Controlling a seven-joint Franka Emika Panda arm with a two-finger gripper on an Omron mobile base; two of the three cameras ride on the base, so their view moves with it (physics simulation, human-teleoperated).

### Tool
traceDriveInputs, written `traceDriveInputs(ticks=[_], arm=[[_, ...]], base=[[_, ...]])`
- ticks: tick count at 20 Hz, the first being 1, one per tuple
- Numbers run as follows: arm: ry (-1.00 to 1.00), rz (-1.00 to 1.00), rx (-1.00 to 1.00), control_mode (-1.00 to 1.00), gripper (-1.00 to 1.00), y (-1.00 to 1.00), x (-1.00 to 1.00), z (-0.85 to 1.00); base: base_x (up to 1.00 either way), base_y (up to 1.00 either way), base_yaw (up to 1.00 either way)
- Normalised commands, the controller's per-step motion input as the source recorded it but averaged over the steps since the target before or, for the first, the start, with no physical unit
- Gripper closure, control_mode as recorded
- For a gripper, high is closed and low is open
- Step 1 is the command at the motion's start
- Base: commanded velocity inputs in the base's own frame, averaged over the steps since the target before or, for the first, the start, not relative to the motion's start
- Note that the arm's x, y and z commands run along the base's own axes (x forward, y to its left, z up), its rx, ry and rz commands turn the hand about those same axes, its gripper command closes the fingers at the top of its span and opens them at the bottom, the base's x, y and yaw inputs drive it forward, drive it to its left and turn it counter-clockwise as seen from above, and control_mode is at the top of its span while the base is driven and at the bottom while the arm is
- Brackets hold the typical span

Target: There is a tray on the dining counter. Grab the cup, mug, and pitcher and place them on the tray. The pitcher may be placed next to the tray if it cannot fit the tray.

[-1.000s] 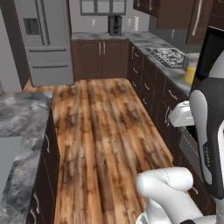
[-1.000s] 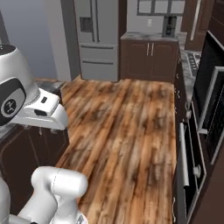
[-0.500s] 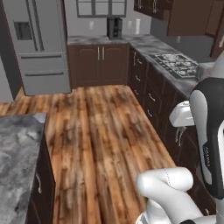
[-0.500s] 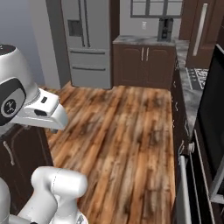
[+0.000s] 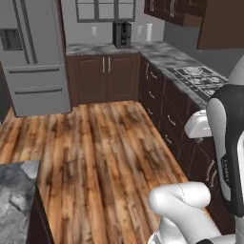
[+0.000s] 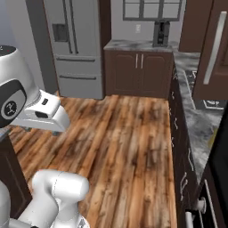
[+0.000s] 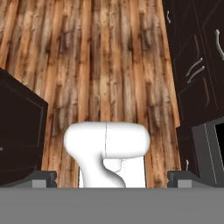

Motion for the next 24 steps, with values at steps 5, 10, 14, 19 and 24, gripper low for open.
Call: traceDriveInputs(ticks=[5,10,14,19,24], arm=[[0.00,0.00,0.00,1.00,-1.00,0.00,0.00,0.00],[0.00,0.00,0.00,1.00,-1.00,0.00,0.00,0.00],[0.00,0.00,0.00,1.00,-1.00,0.00,0.00,0.00],[0.00,0.00,0.00,1.00,-1.00,0.00,0.00,0.00],[0.00,0.00,0.00,1.00,-1.00,0.00,0.00,0.00]], base=[[1.00,0.07,-0.24],[0.94,0.07,-0.59],[0.75,0.12,-0.72],[0.60,0.04,-0.80],[0.62,0.27,-0.80]])
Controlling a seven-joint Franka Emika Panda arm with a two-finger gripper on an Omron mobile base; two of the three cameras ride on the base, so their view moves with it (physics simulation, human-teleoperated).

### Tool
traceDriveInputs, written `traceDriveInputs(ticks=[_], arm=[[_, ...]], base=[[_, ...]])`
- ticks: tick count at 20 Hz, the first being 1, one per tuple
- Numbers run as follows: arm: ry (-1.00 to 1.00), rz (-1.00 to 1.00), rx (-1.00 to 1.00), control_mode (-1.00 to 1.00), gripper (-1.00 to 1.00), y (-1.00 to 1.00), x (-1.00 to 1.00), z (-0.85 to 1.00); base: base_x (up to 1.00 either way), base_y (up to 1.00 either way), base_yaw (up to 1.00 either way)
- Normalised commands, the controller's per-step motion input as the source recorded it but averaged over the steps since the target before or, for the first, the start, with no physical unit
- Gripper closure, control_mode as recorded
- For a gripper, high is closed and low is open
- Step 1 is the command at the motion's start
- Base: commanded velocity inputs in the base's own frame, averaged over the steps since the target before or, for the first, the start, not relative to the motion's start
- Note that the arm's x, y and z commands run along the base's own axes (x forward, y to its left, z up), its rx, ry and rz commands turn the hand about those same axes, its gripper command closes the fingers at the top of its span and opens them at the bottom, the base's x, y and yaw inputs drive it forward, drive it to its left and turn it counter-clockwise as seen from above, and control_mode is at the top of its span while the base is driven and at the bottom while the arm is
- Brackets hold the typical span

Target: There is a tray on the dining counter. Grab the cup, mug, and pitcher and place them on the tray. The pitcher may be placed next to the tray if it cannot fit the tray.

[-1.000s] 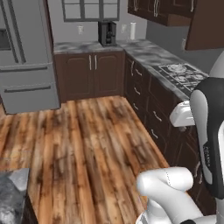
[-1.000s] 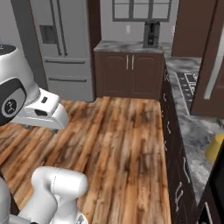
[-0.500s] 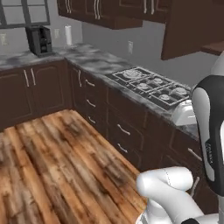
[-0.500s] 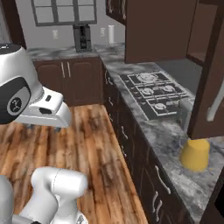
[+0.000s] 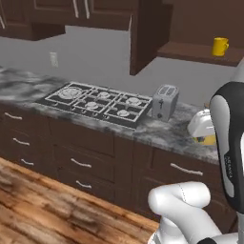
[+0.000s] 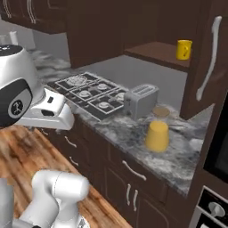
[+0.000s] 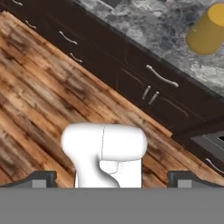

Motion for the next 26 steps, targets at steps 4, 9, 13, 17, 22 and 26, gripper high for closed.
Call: traceDriveInputs(ticks=[4,9,13,17,22,26], arm=[[0.00,0.00,0.00,1.00,-1.00,0.00,0.00,0.00],[0.00,0.00,0.00,1.00,-1.00,0.00,0.00,0.00],[0.00,0.00,0.00,1.00,-1.00,0.00,0.00,0.00],[0.00,0.00,0.00,1.00,-1.00,0.00,0.00,0.00],[0.00,0.00,0.00,1.00,-1.00,0.00,0.00,0.00],[0.00,0.00,0.00,1.00,-1.00,0.00,0.00,0.00]], base=[[0.65,0.55,-0.73],[0.63,0.85,-0.51],[0.66,0.90,-0.31],[0.51,0.09,-0.20],[-0.09,-0.96,-0.05],[-0.06,-0.75,-0.22]])
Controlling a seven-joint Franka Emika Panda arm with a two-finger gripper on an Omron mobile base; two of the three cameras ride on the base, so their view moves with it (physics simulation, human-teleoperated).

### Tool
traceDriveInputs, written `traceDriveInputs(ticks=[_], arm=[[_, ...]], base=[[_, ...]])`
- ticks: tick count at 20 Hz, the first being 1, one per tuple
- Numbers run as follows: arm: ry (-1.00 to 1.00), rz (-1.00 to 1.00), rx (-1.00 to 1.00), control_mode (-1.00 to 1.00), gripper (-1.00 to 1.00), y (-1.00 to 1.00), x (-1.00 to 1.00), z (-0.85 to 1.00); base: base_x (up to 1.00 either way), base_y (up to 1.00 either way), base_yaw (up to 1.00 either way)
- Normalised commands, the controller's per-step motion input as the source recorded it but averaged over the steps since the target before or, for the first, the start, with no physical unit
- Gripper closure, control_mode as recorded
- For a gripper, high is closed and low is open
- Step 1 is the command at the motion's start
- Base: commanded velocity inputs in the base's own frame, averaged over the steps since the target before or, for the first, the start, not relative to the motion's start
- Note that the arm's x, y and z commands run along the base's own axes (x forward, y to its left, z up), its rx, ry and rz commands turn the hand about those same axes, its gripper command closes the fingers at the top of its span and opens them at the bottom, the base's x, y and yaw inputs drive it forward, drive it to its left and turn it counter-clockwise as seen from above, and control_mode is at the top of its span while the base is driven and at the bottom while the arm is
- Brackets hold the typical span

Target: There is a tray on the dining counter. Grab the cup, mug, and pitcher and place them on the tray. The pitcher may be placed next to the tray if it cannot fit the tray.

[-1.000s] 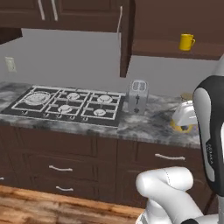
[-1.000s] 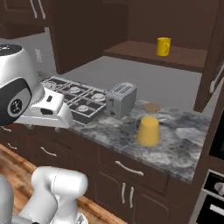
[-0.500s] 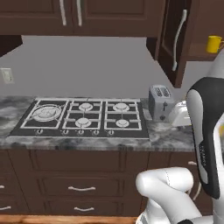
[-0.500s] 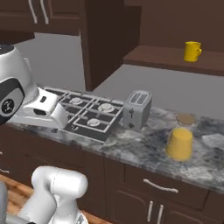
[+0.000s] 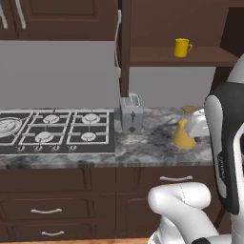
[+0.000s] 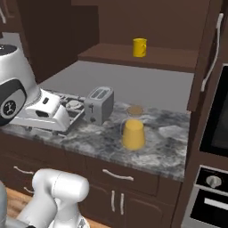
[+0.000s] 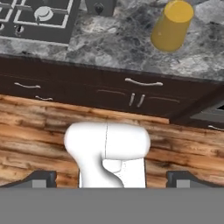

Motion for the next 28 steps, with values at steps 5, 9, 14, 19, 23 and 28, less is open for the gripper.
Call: traceDriveInputs(ticks=[5,9,14,19,23,28], arm=[[0.00,0.00,0.00,1.00,-1.00,0.00,0.00,0.00],[0.00,0.00,0.00,1.00,-1.00,0.00,0.00,0.00],[0.00,0.00,0.00,1.00,-1.00,0.00,0.00,0.00],[0.00,0.00,0.00,1.00,-1.00,0.00,0.00,0.00],[0.00,0.00,0.00,1.00,-1.00,0.00,0.00,0.00],[0.00,0.00,0.00,1.00,-1.00,0.00,0.00,0.00]], base=[[0.12,-0.23,-0.38],[0.30,-0.11,-0.18],[0.67,-0.27,0.00],[0.69,-0.41,0.00],[0.53,-0.27,-0.06],[0.27,-0.31,-0.25]])
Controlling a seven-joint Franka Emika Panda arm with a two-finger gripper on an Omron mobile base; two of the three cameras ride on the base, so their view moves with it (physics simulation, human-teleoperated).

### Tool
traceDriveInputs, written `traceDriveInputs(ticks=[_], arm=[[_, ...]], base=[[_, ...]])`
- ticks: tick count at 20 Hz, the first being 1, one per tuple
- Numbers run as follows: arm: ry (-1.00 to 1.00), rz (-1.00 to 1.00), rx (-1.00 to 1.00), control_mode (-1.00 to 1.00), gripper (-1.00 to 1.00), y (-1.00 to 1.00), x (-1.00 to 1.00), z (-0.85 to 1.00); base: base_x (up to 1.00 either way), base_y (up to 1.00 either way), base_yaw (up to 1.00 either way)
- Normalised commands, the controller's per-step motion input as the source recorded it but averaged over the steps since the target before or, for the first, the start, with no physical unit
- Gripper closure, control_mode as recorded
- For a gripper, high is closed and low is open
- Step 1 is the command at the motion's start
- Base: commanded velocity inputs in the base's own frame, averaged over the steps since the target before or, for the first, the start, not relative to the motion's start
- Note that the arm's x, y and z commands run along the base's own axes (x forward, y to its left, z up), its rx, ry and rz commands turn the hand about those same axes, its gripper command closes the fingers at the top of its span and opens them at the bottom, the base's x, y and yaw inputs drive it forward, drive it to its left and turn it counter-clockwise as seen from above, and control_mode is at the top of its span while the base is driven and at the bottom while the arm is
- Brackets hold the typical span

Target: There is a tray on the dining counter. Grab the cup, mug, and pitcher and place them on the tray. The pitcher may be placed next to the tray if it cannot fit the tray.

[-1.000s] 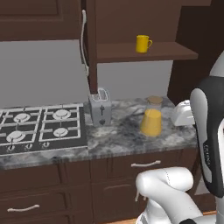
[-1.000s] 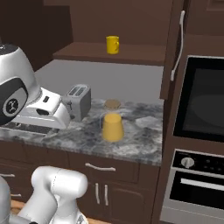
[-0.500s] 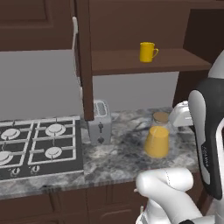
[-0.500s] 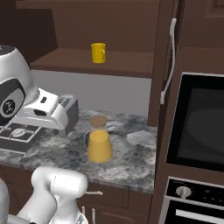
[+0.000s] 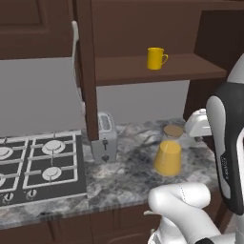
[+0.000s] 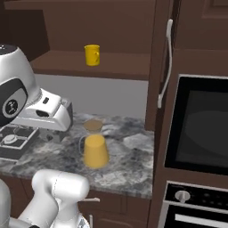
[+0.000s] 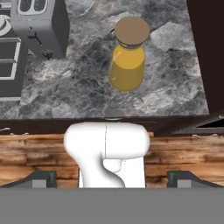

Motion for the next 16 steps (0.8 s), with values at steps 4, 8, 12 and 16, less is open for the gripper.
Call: traceDriveInputs(ticks=[4,8,12,16], arm=[[0.00,0.00,0.00,1.00,-1.00,0.00,0.00,0.00],[0.00,0.00,0.00,1.00,-1.00,0.00,0.00,0.00],[0.00,0.00,0.00,1.00,-1.00,0.00,0.00,0.00],[0.00,0.00,0.00,-1.00,-1.00,-0.08,0.00,0.00]], base=[[0.33,-0.17,-0.23],[0.18,-0.24,-0.17],[0.00,-0.11,-0.01],[0.00,-0.02,0.00]])
